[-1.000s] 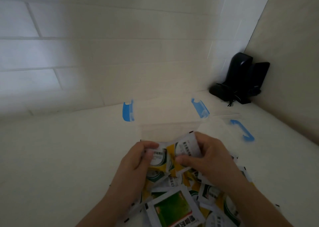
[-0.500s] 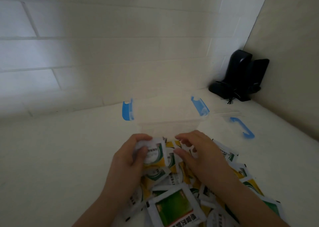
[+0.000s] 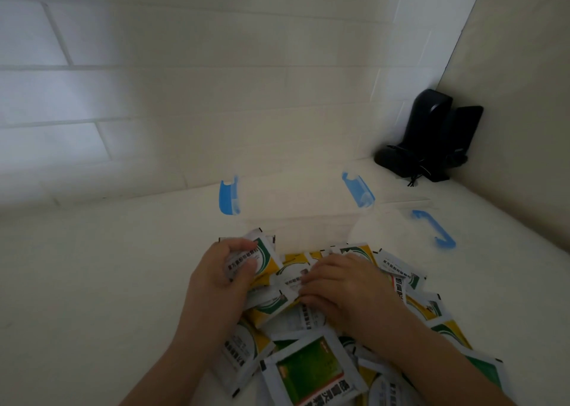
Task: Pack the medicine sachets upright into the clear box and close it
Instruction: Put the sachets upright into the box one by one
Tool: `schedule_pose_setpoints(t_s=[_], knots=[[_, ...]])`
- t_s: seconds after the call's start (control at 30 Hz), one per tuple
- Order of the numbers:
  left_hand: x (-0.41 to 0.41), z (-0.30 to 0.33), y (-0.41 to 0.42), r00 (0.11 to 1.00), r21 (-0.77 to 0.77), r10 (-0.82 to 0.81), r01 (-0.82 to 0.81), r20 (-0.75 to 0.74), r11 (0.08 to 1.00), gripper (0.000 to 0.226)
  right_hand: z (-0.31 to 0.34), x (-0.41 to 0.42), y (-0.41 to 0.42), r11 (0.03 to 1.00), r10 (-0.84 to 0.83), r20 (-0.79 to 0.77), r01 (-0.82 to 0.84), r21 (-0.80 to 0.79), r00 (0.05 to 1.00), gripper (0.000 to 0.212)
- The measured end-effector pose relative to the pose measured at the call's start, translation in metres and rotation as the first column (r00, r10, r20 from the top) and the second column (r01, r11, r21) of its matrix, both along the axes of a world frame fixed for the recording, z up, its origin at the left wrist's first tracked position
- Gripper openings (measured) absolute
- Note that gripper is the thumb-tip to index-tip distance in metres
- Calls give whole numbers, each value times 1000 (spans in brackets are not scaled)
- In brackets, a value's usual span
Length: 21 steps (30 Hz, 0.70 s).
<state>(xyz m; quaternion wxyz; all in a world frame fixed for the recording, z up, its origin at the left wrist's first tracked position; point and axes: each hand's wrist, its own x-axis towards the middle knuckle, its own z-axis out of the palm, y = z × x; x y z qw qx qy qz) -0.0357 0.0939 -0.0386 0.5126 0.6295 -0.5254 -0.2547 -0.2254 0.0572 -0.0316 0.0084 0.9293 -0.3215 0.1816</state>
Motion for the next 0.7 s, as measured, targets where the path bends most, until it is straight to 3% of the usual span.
schedule_pose_setpoints(t_s=[0.1, 0.2, 0.27, 0.3, 0.4, 0.5, 0.57, 0.63, 0.7], knots=[[0, -1, 1, 1000, -4, -17, 17, 23, 1000, 18, 8, -11, -6, 992, -50, 160, 67, -105, 986, 17], [1, -1, 2, 998, 12, -57, 57, -16, 998, 17, 25, -18, -3, 972, -153, 385, 209, -106, 910, 25], [-3, 0, 4, 993, 22, -99, 101, -64, 995, 13, 30, -12, 3, 975, -158, 503, 216, -59, 850, 28], [-6, 3, 5, 984, 18, -126, 129, -128, 991, 11, 27, -7, 5, 979, -143, 520, 196, -48, 842, 29], [-14, 12, 9, 897, -15, -220, 232, -384, 973, 34, 12, 6, 10, 995, -62, 442, 92, -47, 895, 29], [-11, 12, 9, 923, -83, -233, 217, -307, 973, 22, 2, 11, 10, 1000, 3, 375, 4, -18, 927, 23], [-10, 10, 9, 941, -111, -240, 220, -239, 969, 12, 3, 13, 11, 996, -35, 432, -4, 89, 901, 21], [-11, 8, 10, 939, -126, -257, 233, -228, 964, 3, 10, 16, 17, 959, -200, 529, 53, 279, 825, 34], [-15, 6, 13, 930, -142, -306, 281, -203, 949, 11, 14, 19, 21, 826, -397, 588, -5, 564, 705, 59]])
